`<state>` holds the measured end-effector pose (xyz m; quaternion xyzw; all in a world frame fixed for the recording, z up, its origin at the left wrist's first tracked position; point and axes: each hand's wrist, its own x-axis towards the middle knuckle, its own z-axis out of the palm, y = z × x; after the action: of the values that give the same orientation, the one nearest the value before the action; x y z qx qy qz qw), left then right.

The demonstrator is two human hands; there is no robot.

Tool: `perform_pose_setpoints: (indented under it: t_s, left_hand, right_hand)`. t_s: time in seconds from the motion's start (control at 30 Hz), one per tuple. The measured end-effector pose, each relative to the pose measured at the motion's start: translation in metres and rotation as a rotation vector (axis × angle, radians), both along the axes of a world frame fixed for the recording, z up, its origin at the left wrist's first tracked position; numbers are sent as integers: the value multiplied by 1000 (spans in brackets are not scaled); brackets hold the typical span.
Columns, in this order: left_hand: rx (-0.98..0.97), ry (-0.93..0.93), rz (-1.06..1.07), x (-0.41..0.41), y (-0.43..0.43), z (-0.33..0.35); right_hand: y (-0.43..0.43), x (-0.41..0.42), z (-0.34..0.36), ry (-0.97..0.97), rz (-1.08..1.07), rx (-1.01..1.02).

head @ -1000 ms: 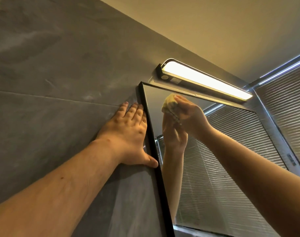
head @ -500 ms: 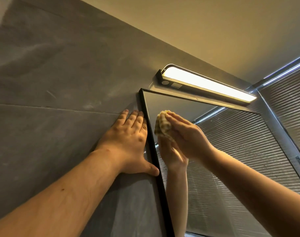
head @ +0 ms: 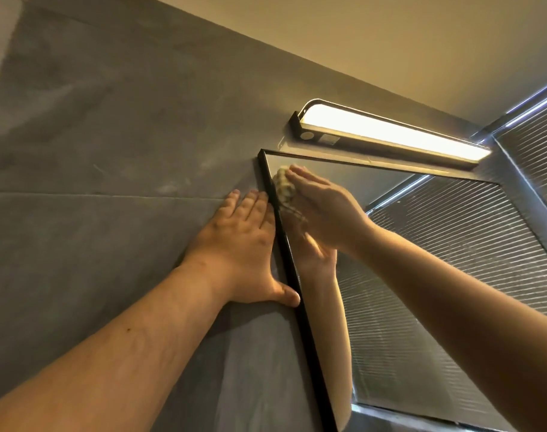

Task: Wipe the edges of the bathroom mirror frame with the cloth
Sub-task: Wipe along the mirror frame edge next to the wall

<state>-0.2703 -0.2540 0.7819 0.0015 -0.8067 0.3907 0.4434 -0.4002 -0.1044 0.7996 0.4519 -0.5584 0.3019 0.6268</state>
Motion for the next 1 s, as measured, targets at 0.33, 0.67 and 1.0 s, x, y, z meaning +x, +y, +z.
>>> perform_pose_setpoints:
  t_s: [0.33,0.67,1.0]
  left_hand:
    - [29,2,27,3,2,-1]
    - [0,22,-18,4,1,-2]
    - [61,-2,34,5,4,-3]
  right_hand:
    - [17,2,-57,109,-80,216]
    - [-6,11,41,-19,-184,89]
    - [18,12,-62,56,-266,248]
